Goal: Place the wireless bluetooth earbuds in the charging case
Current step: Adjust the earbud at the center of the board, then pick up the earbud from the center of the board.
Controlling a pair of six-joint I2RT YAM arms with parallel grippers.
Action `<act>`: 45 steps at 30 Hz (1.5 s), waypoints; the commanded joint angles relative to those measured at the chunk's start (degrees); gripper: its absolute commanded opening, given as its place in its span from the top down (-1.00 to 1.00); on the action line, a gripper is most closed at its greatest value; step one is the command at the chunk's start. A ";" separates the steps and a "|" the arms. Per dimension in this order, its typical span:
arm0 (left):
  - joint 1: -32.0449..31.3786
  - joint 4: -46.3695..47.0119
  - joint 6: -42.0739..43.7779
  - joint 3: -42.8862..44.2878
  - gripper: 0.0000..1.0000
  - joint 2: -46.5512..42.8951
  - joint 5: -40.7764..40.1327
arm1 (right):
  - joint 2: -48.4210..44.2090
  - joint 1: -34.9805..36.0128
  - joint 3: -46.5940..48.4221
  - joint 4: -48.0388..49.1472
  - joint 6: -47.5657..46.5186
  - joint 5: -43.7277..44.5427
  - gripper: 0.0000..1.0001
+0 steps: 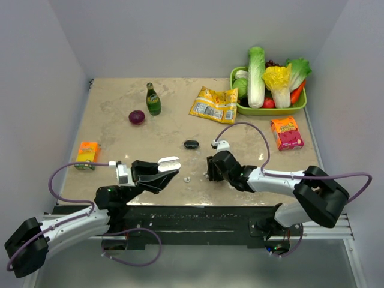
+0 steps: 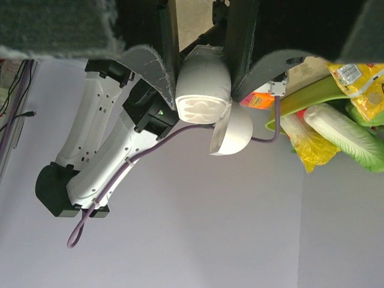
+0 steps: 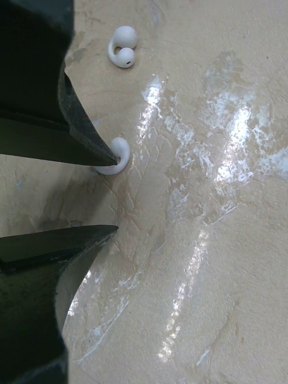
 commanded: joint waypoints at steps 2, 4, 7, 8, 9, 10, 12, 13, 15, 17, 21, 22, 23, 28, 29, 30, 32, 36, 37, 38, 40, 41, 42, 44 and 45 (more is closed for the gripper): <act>0.29 4.72 -0.38 -14.74 1.00 0.43 -0.39 | -0.40 -0.10 0.83 3.22 -0.45 -1.73 0.04; 0.29 5.25 -0.38 -14.74 1.00 0.78 -0.30 | -0.66 -0.01 0.83 3.22 -0.45 -1.46 0.04; 0.29 5.43 -0.38 -14.56 1.00 1.22 -0.21 | -1.28 -0.01 0.83 3.14 -0.62 -1.55 0.04; 0.29 5.43 -0.38 -14.56 1.00 1.31 -0.21 | -1.45 -0.10 0.83 3.22 -0.80 -1.64 0.04; 0.29 5.43 -0.38 -14.56 1.00 1.31 -0.21 | -1.37 -0.01 0.83 3.22 -0.97 -1.73 0.04; 0.29 5.34 -0.38 -14.48 1.00 1.31 -0.21 | -1.28 -0.01 0.92 3.13 -1.06 -1.90 0.04; 0.29 5.34 -0.38 -14.56 1.00 1.31 -0.21 | -0.67 -0.01 0.84 3.22 -1.24 -1.99 0.04; 0.29 5.43 -0.46 -14.48 1.00 1.40 -0.12 | -0.49 -0.10 0.75 3.31 -1.15 -2.43 0.04; 0.29 5.34 -0.46 -14.56 1.00 1.22 -0.03 | 0.12 -0.01 0.48 3.66 -1.15 -2.69 0.04; 0.29 5.43 -0.46 -14.56 1.00 1.22 -0.03 | 0.30 -0.01 0.13 3.84 -1.06 -3.13 0.04; 0.29 5.25 -0.46 -14.48 1.00 1.13 0.05 | 0.65 -0.01 0.13 3.75 -1.06 -3.31 0.05; 0.29 5.25 -0.38 -14.48 1.00 1.13 0.05 | 0.91 -0.01 0.22 3.75 -1.15 -3.48 0.05; 0.29 5.25 -0.46 -14.48 1.00 1.22 0.14 | 1.27 -0.10 0.57 3.57 -1.24 -3.75 0.05; 0.29 5.34 -0.55 -14.65 1.00 1.05 0.23 | 3.29 -0.01 1.01 3.66 -1.33 -3.92 0.05; 0.29 5.34 -0.55 -14.65 1.00 0.87 0.23 | 3.29 -0.01 0.92 3.66 -1.24 -3.84 0.05; 0.29 5.25 -0.55 -14.83 1.00 0.78 0.23 | 3.55 -0.01 1.01 3.66 -1.24 -3.92 0.05; 0.29 5.17 -0.64 -15.00 1.00 0.78 0.23 | 3.73 -0.01 1.10 3.66 -1.50 -4.19 0.05; 0.29 5.34 -0.73 -15.00 1.00 0.96 0.23 | 4.43 0.08 0.75 4.80 -1.50 -5.76 0.06; 0.29 5.51 -0.73 -14.92 1.00 1.13 0.23 | 4.52 0.08 0.66 4.98 -1.50 -6.29 0.10; 0.29 5.60 -0.73 -15.00 1.00 1.31 0.32 | 4.61 0.08 0.48 5.07 -1.59 -6.65 0.13; 0.29 6.04 -0.90 -15.00 1.00 1.75 0.40 | 4.78 -0.01 0.40 5.42 -1.68 -7.43 0.17; 0.29 6.22 -0.90 -15.00 1.00 2.01 0.40 | 4.78 0.08 0.31 5.51 -1.68 -7.70 0.17; 0.29 6.31 -0.99 -15.00 1.00 2.01 0.40 | 4.87 0.17 0.22 5.77 -1.59 -7.88 0.18; 0.29 6.83 -1.08 -15.09 1.00 2.63 0.49 | 4.87 0.34 0.05 5.86 -1.59 -8.32 0.22; 0.29 7.10 -1.17 -15.00 1.00 2.72 0.58 | 4.87 0.34 0.04 6.03 -1.59 -8.49 0.23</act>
